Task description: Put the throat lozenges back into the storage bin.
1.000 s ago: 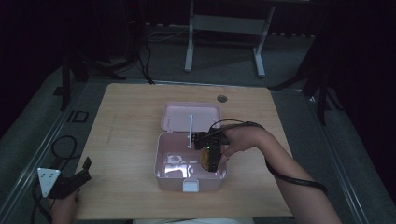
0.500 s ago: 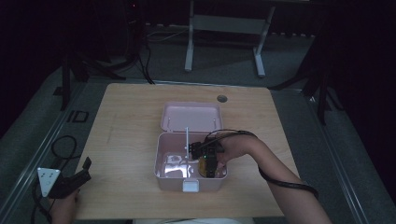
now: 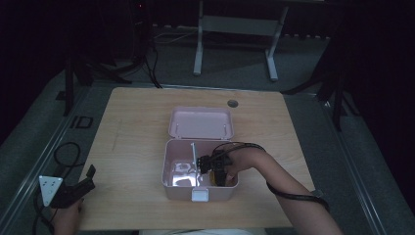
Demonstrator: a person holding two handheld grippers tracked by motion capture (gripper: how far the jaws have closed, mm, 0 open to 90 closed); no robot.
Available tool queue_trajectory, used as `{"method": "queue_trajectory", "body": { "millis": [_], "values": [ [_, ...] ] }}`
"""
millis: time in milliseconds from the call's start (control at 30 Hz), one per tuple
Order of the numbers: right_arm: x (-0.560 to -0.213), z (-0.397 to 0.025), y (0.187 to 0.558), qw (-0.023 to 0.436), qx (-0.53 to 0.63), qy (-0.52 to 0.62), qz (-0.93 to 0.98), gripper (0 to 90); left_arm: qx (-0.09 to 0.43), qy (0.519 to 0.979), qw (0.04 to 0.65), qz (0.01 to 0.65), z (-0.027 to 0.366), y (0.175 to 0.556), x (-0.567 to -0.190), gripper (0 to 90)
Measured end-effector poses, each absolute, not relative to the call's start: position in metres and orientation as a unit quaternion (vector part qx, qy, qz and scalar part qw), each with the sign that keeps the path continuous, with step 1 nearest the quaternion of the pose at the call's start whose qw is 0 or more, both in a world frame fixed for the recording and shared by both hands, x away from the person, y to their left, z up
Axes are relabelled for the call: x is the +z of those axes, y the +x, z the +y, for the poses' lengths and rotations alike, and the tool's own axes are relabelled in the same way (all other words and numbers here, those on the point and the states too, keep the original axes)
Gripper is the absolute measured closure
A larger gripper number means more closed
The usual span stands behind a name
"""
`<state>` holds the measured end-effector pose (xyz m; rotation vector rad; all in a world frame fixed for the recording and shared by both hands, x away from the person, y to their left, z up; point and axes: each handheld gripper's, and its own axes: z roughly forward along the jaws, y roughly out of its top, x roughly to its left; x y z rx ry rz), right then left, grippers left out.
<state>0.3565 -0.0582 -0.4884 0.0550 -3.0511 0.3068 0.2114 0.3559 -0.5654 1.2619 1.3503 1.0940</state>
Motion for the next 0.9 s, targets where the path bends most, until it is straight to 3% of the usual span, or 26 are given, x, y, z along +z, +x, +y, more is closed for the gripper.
{"method": "queue_trajectory", "body": {
  "millis": [600,900],
  "values": [
    [-0.484,-0.061,0.357,0.062,0.090,0.006,-0.994,18.9,0.446,0.518,0.478,0.552,0.356,0.212,-0.565,2.5],
    [-0.443,-0.068,0.358,0.047,0.031,0.002,-0.998,13.5,0.445,0.518,0.478,0.552,0.356,0.212,-0.565,2.5]
  ]
}}
